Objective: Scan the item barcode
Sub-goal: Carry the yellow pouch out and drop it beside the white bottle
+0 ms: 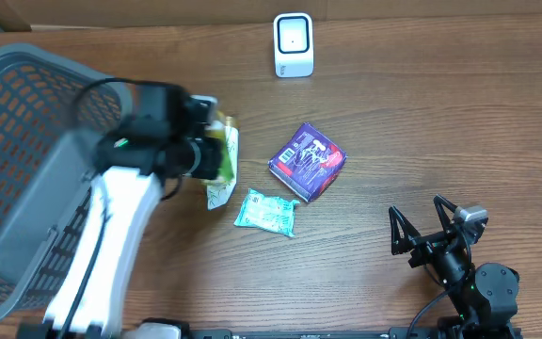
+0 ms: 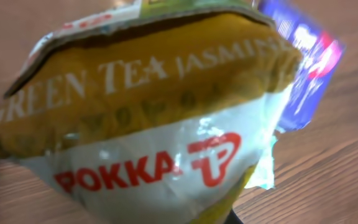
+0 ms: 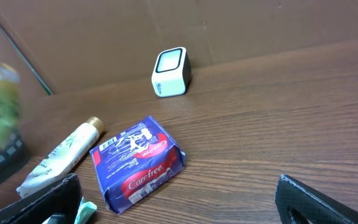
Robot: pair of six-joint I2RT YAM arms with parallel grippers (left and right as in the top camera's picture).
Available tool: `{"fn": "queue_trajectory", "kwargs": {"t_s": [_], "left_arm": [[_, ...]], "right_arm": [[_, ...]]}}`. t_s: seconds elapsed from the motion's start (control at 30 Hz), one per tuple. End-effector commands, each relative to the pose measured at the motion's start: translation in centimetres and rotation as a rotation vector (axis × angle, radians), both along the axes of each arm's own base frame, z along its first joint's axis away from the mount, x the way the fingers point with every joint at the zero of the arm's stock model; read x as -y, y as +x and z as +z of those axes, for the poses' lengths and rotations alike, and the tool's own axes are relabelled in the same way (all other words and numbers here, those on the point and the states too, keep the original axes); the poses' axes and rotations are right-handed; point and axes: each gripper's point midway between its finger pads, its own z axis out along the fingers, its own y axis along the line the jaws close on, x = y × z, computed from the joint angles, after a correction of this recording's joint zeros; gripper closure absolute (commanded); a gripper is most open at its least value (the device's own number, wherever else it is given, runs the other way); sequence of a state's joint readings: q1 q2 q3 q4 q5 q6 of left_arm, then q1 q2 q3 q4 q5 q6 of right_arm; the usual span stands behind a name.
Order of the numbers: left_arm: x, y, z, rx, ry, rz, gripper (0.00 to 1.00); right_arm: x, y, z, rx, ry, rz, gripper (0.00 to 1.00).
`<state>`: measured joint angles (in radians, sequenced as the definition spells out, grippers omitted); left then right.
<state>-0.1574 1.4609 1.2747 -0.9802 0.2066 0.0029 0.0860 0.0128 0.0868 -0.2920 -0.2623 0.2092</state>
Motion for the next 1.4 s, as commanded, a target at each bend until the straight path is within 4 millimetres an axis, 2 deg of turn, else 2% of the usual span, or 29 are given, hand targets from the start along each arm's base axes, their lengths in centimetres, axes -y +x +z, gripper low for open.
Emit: {"fn": "queue_trajectory", "kwargs": {"t_s": [0.0, 0.1, 0.2, 0.3, 0.37, 0.43, 0.5, 0.6, 0.7, 0.77, 0.8, 0.93, 1.1, 1.37], "left_arm": [[2.4, 0.1, -4.6, -0.103, 0.038, -0.096, 0.96], [3.6, 0.2, -7.6, -0.164, 0.067, -0.165, 0.96], [4.2, 0.3, -9.6, -0.197, 0.095, -0.19, 0.96], [4.4, 0.7, -9.9, -0.191, 0.094, -0.18, 0.55], [4.4, 1.2, -8.9, -0.18, 0.087, -0.16, 0.37], [4.1, 1.8, -7.1, -0.162, 0.092, -0.149, 0.32], [3.6, 2.5, -4.6, -0.135, 0.112, -0.133, 0.32], [2.0, 3.6, 0.3, -0.066, 0.187, -0.079, 0.31], [-0.6, 4.0, 4.7, 0.006, 0.296, -0.009, 0.31], [-2.2, 4.0, 6.9, 0.045, 0.353, 0.031, 0.32], [-3.7, 3.9, 8.3, 0.077, 0.392, 0.073, 0.32], [-7.0, 3.7, 9.4, 0.09, 0.414, 0.159, 0.31], [-10.7, 3.8, 8.9, 0.056, 0.413, 0.234, 0.28], [-16.1, 4.3, 9.0, 0.061, 0.412, 0.389, 0.29]], "right_arm": [[-0.1, -0.2, 0.2, -0.003, -0.001, 0.006, 0.0], [-0.1, -0.2, 0.2, -0.003, -0.001, 0.006, 0.0], [-0.1, -0.2, 0.2, -0.003, -0.001, 0.006, 0.0], [-0.1, -0.2, 0.2, -0.003, -0.001, 0.006, 0.0], [-0.1, -0.2, 0.2, -0.003, -0.001, 0.006, 0.0], [-0.1, -0.2, 0.2, -0.003, -0.001, 0.006, 0.0], [-0.1, -0.2, 0.2, -0.003, -0.001, 0.006, 0.0], [-0.1, -0.2, 0.2, -0.003, -0.001, 0.006, 0.0], [-0.1, -0.2, 0.2, -0.003, -0.001, 0.006, 0.0], [-0.1, -0.2, 0.2, -0.003, -0.001, 0.006, 0.0], [-0.1, -0.2, 0.2, -0.003, -0.001, 0.006, 0.0], [-0.1, -0.2, 0.2, -0.003, -0.001, 0.006, 0.0], [-0.1, -0.2, 0.2, -0.003, -0.001, 0.006, 0.0], [-0.1, -0.2, 0.2, -0.003, -0.001, 0.006, 0.0]]}}
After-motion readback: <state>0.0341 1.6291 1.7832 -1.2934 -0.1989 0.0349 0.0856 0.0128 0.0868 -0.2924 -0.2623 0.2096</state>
